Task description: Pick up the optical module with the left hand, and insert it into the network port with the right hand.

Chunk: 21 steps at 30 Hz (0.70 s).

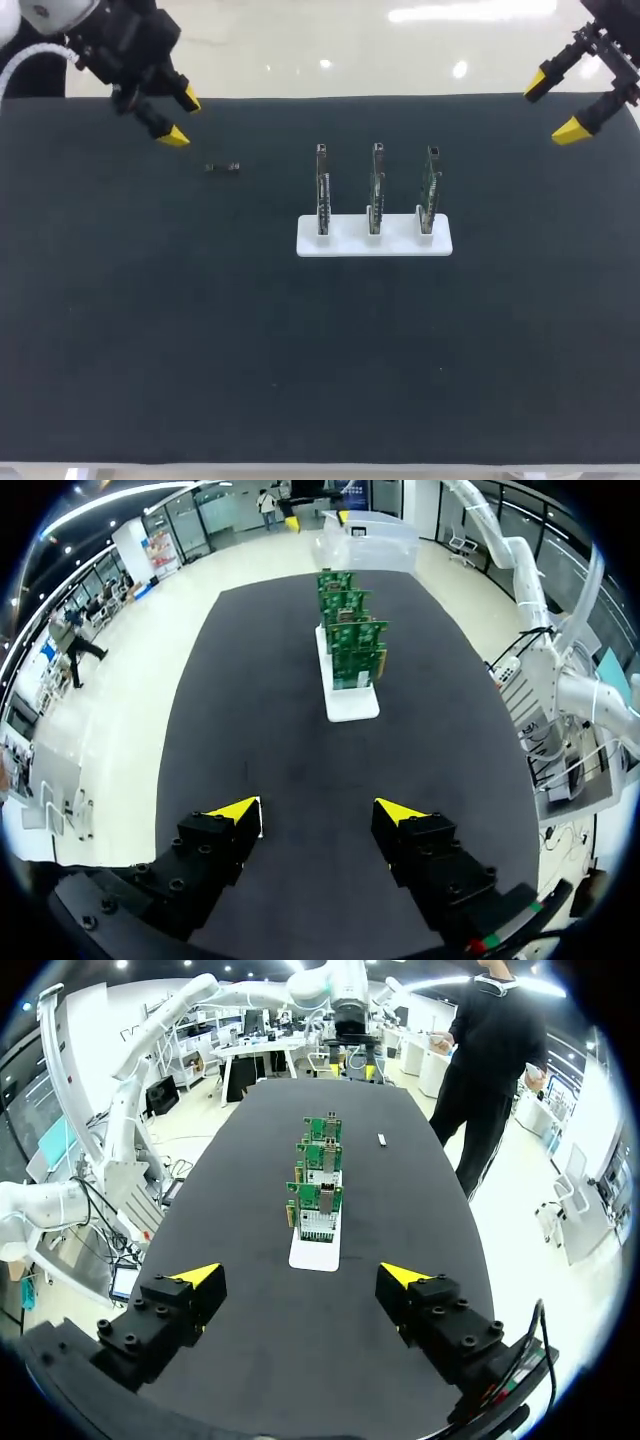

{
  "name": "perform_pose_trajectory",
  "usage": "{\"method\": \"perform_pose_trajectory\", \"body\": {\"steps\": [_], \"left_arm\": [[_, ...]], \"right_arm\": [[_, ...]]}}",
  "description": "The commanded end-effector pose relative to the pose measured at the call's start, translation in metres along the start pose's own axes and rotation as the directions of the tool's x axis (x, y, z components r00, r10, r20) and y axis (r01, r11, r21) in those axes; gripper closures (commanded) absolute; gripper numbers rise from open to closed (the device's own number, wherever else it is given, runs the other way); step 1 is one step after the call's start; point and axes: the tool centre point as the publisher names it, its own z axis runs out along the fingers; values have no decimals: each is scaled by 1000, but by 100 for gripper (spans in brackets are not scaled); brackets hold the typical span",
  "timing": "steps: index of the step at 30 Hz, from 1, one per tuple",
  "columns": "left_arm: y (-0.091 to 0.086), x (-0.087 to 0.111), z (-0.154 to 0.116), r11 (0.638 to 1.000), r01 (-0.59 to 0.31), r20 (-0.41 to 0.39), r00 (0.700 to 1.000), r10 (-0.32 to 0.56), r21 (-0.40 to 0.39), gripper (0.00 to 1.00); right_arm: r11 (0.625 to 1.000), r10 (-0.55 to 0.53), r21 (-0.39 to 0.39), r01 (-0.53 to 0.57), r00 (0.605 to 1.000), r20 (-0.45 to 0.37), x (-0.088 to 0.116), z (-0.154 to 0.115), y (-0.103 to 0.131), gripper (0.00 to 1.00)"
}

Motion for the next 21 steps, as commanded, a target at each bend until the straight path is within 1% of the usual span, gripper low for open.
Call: {"method": "perform_pose_trajectory", "body": {"steps": [1, 4, 13, 16, 21], "left_arm": [[24, 0, -2, 998, 18, -103, 995, -12, 56, 0], [33, 6, -2, 998, 23, -136, 991, -16, 51, 0], [70, 27, 3, 998, 53, -249, 967, -45, 23, 0], [78, 35, 8, 999, 49, -252, 967, -43, 19, 0], [89, 41, 19, 992, 123, -341, 934, -104, 35, 0]], "right_arm": [[1000, 0, 2, 0, 1000, 0, 0, 0, 1, 0], [1000, 0, 2, 0, 1000, 0, 0, 0, 1, 0], [1000, 0, 2, 0, 1000, 0, 0, 0, 1, 0], [1000, 0, 2, 0, 1000, 0, 0, 0, 1, 0], [1000, 0, 2, 0, 1000, 0, 0, 0, 1, 0]]}}
